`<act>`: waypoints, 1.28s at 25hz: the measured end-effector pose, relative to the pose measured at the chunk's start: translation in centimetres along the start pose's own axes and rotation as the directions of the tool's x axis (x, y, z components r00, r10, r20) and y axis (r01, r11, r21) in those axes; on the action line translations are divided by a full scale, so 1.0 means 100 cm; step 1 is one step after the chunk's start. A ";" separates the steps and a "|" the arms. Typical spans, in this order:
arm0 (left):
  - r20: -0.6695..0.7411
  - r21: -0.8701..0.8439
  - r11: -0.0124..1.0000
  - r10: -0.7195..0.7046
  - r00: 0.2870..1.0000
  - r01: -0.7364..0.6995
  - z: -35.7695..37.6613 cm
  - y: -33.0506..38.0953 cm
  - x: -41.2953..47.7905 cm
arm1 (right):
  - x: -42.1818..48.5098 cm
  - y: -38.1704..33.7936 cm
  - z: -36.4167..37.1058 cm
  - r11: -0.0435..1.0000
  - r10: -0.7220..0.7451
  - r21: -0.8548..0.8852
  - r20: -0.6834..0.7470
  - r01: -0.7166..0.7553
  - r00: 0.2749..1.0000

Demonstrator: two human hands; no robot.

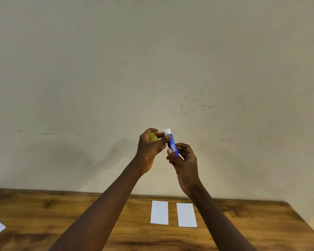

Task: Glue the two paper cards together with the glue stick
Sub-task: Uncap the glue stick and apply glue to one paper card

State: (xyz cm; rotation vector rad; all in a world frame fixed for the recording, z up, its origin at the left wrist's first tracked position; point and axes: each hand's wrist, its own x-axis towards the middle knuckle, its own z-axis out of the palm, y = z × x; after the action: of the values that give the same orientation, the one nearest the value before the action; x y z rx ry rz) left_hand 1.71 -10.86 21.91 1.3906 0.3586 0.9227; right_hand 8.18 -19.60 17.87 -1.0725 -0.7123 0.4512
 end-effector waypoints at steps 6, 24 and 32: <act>-0.005 0.027 0.993 0.114 0.993 -0.114 0.003 0.010 0.000 | -0.002 -0.006 0.006 0.991 -0.095 -0.105 -0.060 0.088 0.994; 0.036 0.002 0.984 0.180 0.983 -0.180 0.009 0.011 0.004 | -0.001 -0.009 0.007 0.983 -0.124 -0.143 -0.050 0.116 0.991; 0.027 -0.015 0.985 0.173 0.985 -0.173 0.008 0.008 0.009 | 0.002 -0.008 0.006 0.978 -0.138 -0.158 -0.012 0.134 0.990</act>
State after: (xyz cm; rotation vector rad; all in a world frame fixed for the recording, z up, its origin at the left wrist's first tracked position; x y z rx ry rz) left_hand 2.53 -10.76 23.12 1.4381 0.2121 1.0439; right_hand 7.88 -19.40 18.84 -1.1657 -0.8057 0.2684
